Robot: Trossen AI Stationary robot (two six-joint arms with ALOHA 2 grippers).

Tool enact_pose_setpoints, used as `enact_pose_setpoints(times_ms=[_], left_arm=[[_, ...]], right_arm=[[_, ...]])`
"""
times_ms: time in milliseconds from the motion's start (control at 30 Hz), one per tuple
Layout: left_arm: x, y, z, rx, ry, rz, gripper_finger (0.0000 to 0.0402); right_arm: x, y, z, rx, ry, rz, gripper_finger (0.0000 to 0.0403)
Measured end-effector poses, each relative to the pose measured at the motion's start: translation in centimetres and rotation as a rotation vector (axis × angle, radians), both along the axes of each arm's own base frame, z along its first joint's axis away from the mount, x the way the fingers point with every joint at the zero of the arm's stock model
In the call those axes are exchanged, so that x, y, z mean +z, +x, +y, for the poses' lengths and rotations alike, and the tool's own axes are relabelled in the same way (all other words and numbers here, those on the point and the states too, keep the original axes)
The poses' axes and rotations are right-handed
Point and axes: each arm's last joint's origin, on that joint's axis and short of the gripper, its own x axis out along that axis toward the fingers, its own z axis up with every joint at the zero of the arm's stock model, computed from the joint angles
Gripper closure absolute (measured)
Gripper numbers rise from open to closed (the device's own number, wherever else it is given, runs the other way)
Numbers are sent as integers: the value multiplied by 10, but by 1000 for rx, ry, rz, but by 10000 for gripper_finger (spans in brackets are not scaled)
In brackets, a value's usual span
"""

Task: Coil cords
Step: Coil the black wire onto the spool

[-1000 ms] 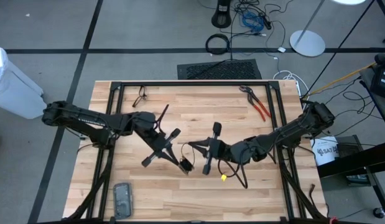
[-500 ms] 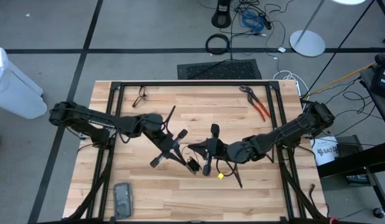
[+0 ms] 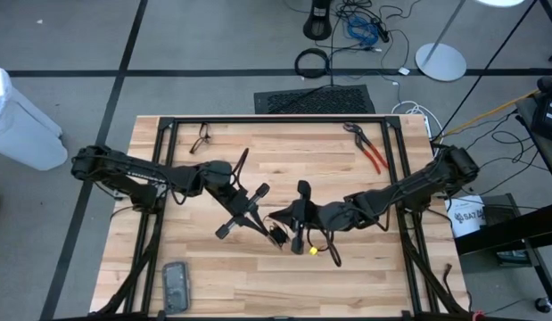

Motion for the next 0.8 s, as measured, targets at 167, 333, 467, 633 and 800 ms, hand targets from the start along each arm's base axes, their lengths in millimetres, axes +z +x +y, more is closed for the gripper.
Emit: enact_pose_setpoints(times_ms=[167, 333, 467, 633, 800], left_arm=[[-4, 2, 0, 0, 1, 16, 400], [-9, 5, 0, 0, 3, 40, 400], [-13, 8, 2, 7, 4, 52, 400], [-14, 9, 5, 18, 3, 53, 400], [-14, 9, 5, 18, 2, 51, 400]], right_arm=[[2, 1, 0, 1, -38, -20, 403], [12, 2, 1, 10, -77, -65, 403], [23, 3, 1, 13, -93, -51, 403], [40, 3, 2, 13, -94, -9, 403], [45, 2, 1, 20, -80, 34, 403]])
